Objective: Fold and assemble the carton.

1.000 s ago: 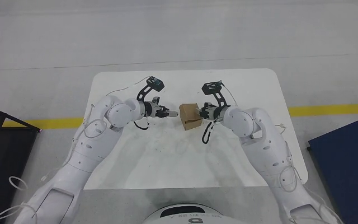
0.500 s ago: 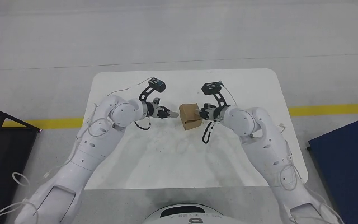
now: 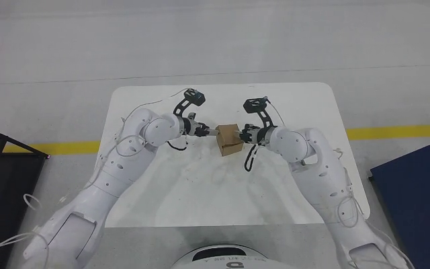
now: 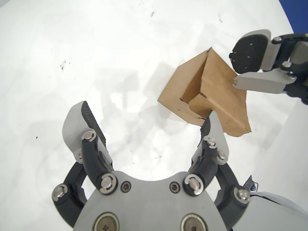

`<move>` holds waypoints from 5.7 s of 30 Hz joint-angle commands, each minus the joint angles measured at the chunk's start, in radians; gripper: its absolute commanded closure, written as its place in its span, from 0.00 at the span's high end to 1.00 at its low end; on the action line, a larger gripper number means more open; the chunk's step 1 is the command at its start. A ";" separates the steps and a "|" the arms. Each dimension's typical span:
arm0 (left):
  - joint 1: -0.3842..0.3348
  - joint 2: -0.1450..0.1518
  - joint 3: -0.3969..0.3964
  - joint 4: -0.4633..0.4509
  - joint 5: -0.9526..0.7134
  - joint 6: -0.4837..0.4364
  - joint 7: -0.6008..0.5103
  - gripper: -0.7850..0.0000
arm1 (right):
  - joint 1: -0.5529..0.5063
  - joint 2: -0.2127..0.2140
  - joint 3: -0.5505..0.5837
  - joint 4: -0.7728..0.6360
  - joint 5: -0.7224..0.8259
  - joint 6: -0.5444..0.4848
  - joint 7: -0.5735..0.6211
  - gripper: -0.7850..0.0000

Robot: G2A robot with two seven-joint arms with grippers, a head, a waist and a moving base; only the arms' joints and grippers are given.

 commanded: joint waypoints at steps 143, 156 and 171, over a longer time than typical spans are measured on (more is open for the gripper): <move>-0.226 -0.171 0.158 0.409 -0.336 -0.096 0.215 1.00 | -0.185 0.126 0.167 -0.176 0.111 -0.505 -0.009 0.00; -0.300 -0.235 0.213 0.557 -0.527 -0.119 -0.100 1.00 | -0.239 0.155 0.208 -0.187 0.082 -0.541 0.040 0.00; -0.341 -0.244 0.156 0.676 -0.695 -0.183 -0.197 1.00 | -0.218 0.171 0.135 -0.176 0.032 -0.538 0.126 0.00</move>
